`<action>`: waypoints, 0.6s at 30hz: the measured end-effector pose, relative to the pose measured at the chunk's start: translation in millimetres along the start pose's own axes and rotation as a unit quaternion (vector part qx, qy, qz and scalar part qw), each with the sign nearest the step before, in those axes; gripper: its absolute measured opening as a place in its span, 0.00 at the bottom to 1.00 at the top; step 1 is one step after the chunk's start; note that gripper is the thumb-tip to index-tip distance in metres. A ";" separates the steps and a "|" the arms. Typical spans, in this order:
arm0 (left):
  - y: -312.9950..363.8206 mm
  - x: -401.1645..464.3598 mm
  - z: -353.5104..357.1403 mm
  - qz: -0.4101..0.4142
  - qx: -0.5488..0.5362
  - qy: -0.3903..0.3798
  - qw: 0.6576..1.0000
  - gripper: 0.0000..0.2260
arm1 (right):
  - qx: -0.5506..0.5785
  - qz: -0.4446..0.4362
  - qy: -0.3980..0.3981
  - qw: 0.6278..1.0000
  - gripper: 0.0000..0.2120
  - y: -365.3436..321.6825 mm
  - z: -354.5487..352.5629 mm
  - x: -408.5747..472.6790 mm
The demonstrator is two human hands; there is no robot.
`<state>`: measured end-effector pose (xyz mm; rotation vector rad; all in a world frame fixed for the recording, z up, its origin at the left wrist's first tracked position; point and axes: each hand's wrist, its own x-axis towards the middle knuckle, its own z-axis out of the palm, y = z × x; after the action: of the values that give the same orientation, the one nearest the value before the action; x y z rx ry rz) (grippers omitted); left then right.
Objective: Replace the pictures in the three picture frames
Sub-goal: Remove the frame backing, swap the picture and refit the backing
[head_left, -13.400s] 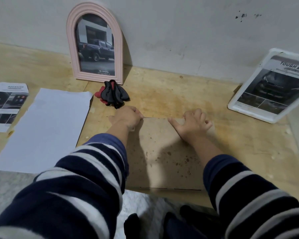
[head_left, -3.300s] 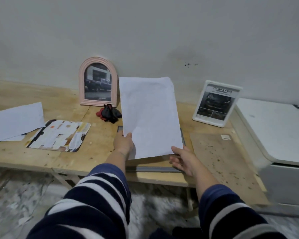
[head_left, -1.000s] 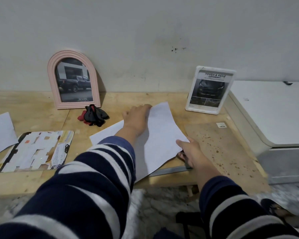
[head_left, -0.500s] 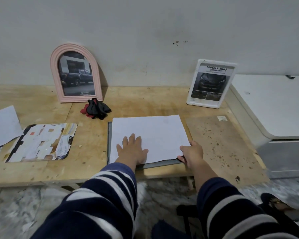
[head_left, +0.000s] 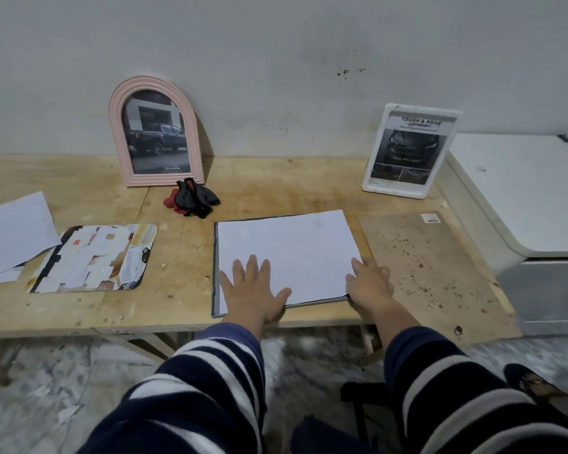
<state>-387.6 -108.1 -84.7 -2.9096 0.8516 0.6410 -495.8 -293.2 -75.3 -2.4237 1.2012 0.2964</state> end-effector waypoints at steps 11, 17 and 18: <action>-20.5 11.5 -6.1 -0.048 -0.098 0.029 0.994 0.31 | -0.031 -0.017 0.019 0.999 0.30 -2.8 13.4 -11.4; -30.9 23.3 -10.6 -0.018 -0.037 -0.021 0.999 0.39 | -0.088 -0.039 0.025 0.995 0.26 5.0 16.9 -8.1; -30.9 22.6 -9.7 -0.020 -0.020 -0.025 0.999 0.40 | -0.077 -0.039 0.031 0.996 0.25 5.9 14.9 -7.2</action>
<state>-350.5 -94.9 -87.2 -2.9244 0.7820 0.7323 -504.9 -284.5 -87.6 -2.6244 1.1431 0.3026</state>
